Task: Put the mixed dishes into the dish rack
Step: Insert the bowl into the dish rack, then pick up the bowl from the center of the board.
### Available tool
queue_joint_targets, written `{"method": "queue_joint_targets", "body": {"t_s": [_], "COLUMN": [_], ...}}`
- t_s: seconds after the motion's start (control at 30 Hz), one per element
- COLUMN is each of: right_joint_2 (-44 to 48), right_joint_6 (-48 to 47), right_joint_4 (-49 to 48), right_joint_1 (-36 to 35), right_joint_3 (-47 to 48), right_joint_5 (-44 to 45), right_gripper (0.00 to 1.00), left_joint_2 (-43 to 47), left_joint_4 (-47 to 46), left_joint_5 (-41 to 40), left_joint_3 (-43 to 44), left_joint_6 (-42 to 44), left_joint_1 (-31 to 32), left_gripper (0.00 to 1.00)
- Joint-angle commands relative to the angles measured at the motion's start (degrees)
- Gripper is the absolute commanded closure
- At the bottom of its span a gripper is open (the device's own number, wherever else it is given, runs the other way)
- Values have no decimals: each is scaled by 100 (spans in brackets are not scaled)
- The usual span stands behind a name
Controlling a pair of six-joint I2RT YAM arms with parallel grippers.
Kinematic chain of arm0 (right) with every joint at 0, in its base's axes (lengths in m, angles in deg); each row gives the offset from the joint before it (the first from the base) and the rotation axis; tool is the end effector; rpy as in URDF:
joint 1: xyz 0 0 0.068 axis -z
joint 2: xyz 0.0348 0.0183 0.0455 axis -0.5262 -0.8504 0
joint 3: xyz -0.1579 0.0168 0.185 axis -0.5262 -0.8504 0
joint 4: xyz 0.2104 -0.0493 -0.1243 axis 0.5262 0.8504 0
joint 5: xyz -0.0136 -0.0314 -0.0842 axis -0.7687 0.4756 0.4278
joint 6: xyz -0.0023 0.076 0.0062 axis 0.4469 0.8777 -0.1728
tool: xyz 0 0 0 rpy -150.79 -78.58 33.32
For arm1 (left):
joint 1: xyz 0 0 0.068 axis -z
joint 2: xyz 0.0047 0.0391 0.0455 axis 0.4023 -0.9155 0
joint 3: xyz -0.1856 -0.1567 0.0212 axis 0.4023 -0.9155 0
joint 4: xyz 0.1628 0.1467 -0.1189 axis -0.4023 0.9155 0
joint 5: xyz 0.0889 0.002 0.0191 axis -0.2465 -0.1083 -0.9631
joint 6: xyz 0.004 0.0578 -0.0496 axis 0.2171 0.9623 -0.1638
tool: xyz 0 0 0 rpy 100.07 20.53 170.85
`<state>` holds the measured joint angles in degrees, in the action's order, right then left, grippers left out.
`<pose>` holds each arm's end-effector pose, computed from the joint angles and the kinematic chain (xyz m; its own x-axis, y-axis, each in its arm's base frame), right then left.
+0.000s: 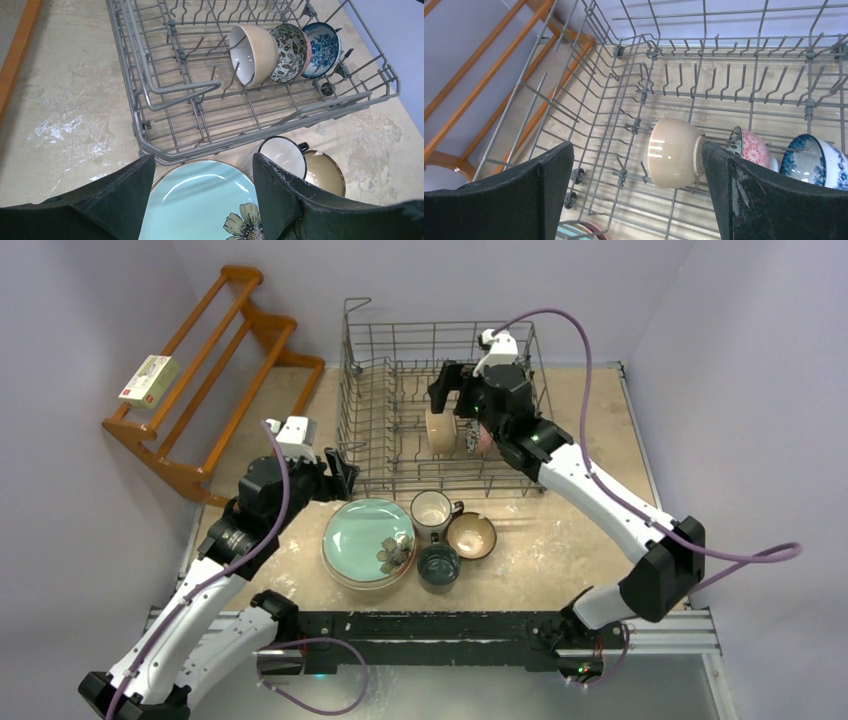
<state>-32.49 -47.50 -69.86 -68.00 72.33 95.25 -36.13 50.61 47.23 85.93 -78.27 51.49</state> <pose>0.3098 0.2047 0.3688 -0.2036 0.3040 -0.9307 -0.2868 0.8904 0.3536 0.1817 -0.0889 0.3110 -0.3746 -0.2171 -0.9014 0.2663 0.9061 -0.3288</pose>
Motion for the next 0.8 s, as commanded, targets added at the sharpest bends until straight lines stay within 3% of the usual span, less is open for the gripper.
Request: {"method": "queue_joint_targets", "body": {"t_s": [0.0, 0.5, 0.77], "right_joint_2": [506, 2952, 3341], "right_joint_6": [-151, 454, 939], "right_joint_4": [263, 1902, 2992], "right_joint_1": [21, 30, 24], "right_joint_3": [-248, -1371, -1820], "right_joint_5": [-170, 75, -340], "right_gripper": [1, 1, 5], "left_joint_2": [-7, -53, -77], "left_joint_4": [-137, -118, -106], "left_joint_5": [14, -4, -65], "left_joint_3": [-22, -2, -2], "left_joint_6": [69, 78, 60], "left_joint_1": [-35, -35, -33], "left_gripper": [31, 28, 26]}}
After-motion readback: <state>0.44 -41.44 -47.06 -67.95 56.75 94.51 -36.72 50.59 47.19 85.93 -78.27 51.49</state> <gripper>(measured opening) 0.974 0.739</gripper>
